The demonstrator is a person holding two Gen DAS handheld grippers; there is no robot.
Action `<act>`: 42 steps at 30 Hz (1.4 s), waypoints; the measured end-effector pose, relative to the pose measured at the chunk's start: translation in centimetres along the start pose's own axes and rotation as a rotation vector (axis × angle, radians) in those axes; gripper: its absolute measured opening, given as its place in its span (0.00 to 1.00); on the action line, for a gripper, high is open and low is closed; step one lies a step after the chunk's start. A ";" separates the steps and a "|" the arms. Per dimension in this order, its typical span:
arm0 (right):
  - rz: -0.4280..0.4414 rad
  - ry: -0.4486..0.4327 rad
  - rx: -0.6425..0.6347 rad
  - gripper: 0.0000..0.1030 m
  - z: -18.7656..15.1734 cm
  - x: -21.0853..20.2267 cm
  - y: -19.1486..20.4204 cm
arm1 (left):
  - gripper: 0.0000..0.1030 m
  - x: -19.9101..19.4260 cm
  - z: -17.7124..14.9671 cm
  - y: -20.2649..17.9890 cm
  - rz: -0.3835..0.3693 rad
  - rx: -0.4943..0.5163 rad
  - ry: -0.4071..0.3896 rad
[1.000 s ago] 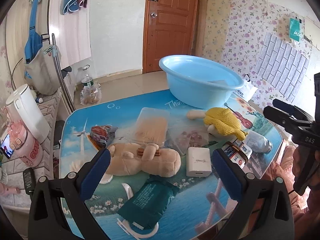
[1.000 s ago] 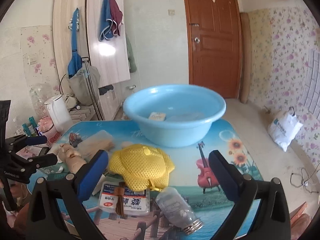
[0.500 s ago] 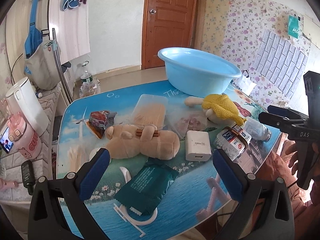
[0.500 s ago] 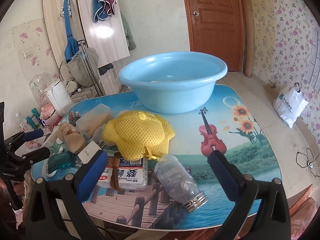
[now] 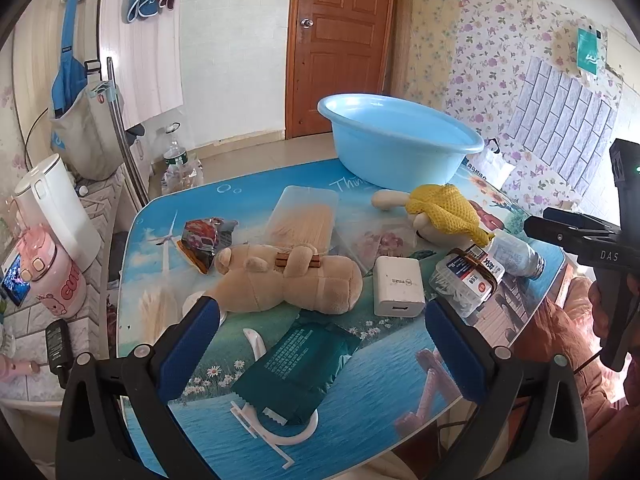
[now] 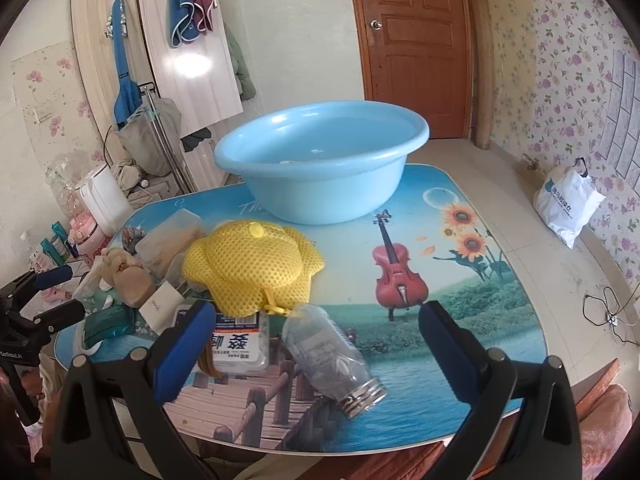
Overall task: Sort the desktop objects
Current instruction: 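Withdraw both tools from the basin back over the table, then grasp the dark green packet with the left tool while the right tool grasps the clear bottle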
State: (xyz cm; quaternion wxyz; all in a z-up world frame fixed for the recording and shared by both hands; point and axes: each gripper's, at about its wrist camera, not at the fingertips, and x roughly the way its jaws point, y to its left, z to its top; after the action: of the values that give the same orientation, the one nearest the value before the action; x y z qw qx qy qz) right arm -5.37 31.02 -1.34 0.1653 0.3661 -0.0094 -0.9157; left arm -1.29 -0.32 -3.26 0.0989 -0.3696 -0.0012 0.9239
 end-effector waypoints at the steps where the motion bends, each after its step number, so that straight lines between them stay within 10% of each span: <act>1: -0.003 0.000 0.003 1.00 0.0 0.0 -0.1 | 1.00 0.0 -0.1 0.1 0.001 0.001 0.001; 42: -0.078 0.058 0.004 1.00 -1.0 0.6 -2.8 | 1.00 1.0 -3.2 2.6 0.042 -0.009 0.070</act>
State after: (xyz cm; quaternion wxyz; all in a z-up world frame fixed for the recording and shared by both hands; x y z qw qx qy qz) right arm -5.91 33.60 -2.84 0.1290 0.3929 0.0077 -0.9104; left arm -0.26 -2.95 -6.49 0.0777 -0.4018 0.0058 0.9124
